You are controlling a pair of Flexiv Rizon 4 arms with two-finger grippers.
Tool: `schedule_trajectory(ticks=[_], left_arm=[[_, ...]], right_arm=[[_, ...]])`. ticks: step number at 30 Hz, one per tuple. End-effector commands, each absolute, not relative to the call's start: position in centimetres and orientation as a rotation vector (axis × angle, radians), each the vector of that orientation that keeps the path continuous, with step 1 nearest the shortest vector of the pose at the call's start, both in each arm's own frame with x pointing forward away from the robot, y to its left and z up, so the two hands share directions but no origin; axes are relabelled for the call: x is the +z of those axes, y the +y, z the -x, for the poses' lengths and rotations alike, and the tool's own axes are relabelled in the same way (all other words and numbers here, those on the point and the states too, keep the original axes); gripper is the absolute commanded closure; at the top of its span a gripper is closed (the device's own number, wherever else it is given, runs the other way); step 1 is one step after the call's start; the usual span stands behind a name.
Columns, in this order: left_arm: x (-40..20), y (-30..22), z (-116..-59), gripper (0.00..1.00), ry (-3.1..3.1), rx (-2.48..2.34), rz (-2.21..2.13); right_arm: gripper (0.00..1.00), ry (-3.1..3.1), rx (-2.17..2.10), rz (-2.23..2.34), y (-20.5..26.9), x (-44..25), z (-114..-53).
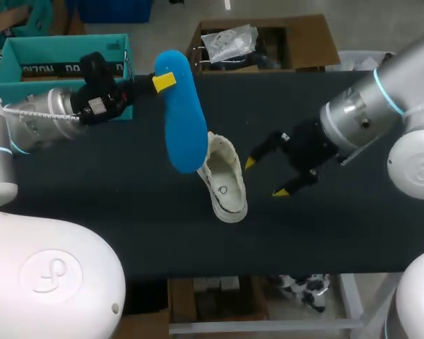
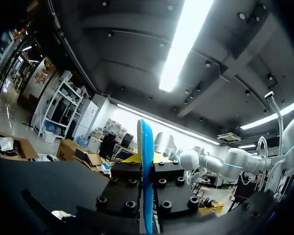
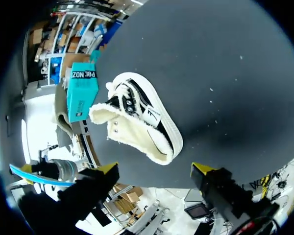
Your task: Open the shoe tongue, take the insole out of the shoe, put the insole back into the shoe, and pack the shoe into the shoebox
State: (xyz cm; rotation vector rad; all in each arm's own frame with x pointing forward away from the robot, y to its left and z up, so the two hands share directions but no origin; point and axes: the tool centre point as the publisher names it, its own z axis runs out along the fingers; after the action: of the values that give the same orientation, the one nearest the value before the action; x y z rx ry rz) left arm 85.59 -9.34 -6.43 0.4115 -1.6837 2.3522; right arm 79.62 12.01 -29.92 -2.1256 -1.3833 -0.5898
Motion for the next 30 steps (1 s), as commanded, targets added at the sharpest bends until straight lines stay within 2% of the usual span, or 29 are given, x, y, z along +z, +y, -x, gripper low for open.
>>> schedule_trajectory(ticks=[1,9,16,30], left_arm=[[-6.2,-9.4,-85.3,1.00,-1.702,2.358,-0.463],[-6.2,-9.4,-85.3,1.00,-1.702,2.358,-0.463],[-6.2,-9.4,-85.3,1.00,-1.702,2.358,-0.463],[-6.2,-9.4,-85.3,1.00,-1.702,2.358,-0.463]], right_arm=[[0.00,-1.391,-0.545,2.087,11.7,-29.8,-80.1],[0.00,-1.311,-0.488,2.120,12.6,-28.6,-81.2],[0.00,-0.772,-0.171,2.169,13.5,-26.3,-81.3],[0.00,-0.767,-0.143,2.160,13.8,-25.9,-81.1]])
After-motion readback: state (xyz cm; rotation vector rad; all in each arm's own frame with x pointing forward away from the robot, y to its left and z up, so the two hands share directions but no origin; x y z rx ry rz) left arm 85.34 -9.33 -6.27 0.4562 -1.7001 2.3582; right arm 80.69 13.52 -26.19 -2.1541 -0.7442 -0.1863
